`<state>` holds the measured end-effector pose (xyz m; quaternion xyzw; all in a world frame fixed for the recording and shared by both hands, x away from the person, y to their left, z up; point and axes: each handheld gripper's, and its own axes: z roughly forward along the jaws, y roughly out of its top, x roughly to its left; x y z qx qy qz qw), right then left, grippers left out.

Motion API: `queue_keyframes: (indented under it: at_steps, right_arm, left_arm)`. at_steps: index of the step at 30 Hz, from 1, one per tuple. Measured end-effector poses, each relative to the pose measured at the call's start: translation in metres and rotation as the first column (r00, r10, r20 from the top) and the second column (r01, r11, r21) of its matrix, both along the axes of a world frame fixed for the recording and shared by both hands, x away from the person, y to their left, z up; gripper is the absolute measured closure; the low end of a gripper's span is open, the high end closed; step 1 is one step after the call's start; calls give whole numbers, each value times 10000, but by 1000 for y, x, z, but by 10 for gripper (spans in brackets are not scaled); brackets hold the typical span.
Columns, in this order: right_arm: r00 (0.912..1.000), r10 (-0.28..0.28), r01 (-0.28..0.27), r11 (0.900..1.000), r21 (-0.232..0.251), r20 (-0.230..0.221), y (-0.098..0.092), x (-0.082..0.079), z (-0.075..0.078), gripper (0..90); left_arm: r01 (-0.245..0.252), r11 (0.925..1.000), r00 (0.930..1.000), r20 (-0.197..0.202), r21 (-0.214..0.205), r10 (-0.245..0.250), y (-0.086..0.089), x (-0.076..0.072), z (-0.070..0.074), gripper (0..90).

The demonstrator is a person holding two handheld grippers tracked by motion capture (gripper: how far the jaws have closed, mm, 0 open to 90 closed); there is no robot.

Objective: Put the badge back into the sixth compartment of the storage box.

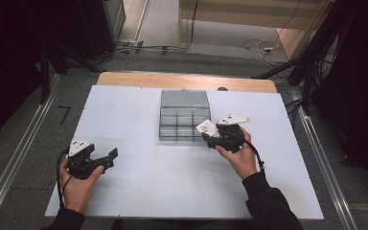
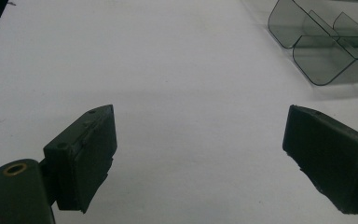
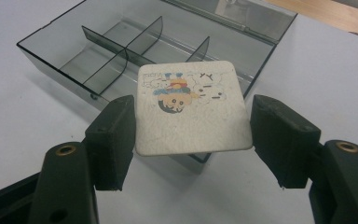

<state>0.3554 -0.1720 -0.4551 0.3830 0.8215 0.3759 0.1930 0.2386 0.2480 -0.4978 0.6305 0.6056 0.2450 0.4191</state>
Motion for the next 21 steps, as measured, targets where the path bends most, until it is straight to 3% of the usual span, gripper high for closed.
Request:
queue_keyframes:
  at_steps: [9,13,21]
  right_arm:
    - [9998,16,-22,9994,-334,-182,14,14,-1,313]
    - [9996,22,-41,9976,-696,-273,19,19,-3,313]
    - [9999,121,-122,9877,-1562,-15,26,25,-2,313]
  left_arm:
    - [35,10000,10000,-6,-17,-35,0,1,0,101]
    - [54,10000,10000,-31,1,-54,0,1,-1,101]
    - [57,10000,10000,-28,-18,-57,1,0,0,101]
